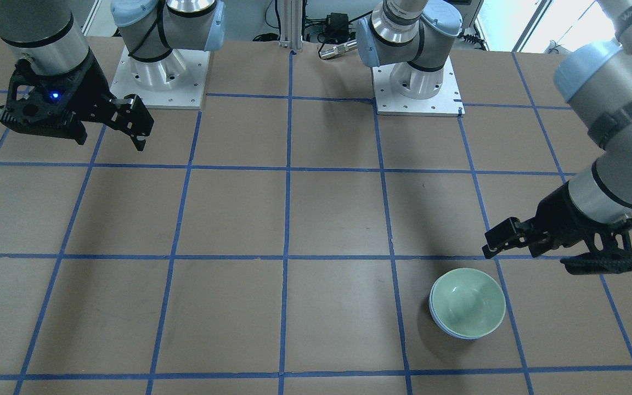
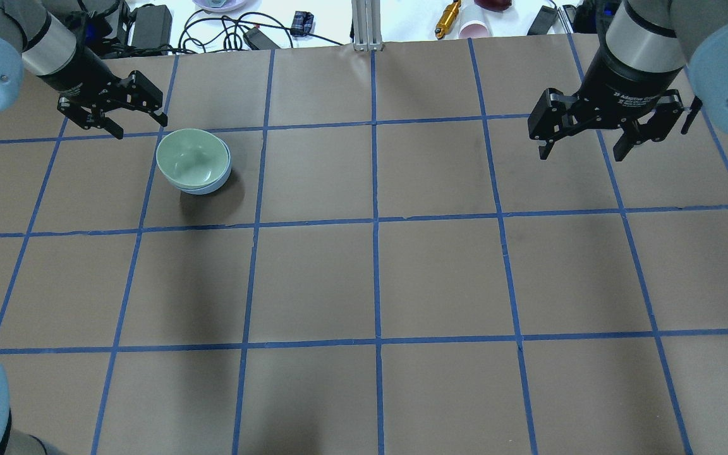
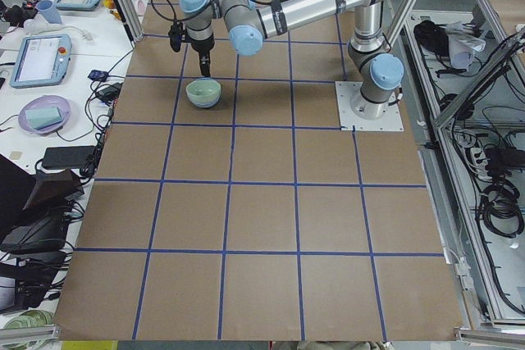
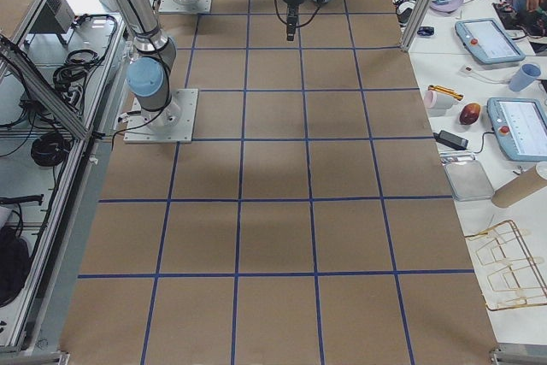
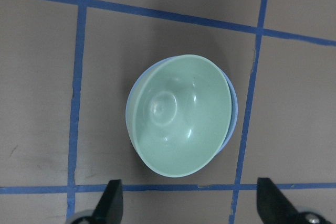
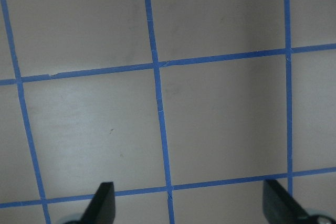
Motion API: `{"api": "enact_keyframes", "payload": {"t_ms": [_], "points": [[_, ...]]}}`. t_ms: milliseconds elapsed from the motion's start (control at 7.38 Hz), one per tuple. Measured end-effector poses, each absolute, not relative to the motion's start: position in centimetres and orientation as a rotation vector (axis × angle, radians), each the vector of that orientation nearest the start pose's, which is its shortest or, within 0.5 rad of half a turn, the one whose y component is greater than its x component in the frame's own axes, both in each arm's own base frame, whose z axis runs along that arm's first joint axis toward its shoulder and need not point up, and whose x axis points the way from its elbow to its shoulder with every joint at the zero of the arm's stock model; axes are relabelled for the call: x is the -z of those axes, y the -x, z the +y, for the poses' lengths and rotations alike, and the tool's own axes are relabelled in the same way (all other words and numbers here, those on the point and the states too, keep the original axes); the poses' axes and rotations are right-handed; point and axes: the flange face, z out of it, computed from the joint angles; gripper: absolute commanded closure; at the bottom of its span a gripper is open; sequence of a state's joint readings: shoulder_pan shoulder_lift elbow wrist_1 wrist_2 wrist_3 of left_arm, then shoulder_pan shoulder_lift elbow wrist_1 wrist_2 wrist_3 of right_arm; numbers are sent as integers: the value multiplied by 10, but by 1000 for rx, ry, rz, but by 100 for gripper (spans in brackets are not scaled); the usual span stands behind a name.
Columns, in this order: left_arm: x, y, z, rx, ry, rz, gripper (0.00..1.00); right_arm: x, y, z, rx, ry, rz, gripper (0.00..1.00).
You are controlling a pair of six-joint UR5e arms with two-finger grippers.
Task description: Stack green bowl on blue bowl
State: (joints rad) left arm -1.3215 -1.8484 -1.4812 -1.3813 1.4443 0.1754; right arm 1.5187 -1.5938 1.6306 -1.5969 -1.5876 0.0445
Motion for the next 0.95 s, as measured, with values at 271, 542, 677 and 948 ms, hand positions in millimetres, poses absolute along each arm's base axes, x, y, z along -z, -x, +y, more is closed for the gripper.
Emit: {"api": "enact_keyframes", "payload": {"t_ms": [271,542,677,948], "points": [[-448,47,-585,65,48,3186,0,-472,-106,-487,-17,-152,3155,0],[-487,94,-546,90,2,3168,0,-472,-106,-487,-18,-152,3155,0],[-501,109,-527,76,-18,3168,0,-472,-106,-487,-17,-152,3154,0],[-525,120,-495,44,-36,3171,0,-472,-106,-487,-17,-152,3154,0]]}}
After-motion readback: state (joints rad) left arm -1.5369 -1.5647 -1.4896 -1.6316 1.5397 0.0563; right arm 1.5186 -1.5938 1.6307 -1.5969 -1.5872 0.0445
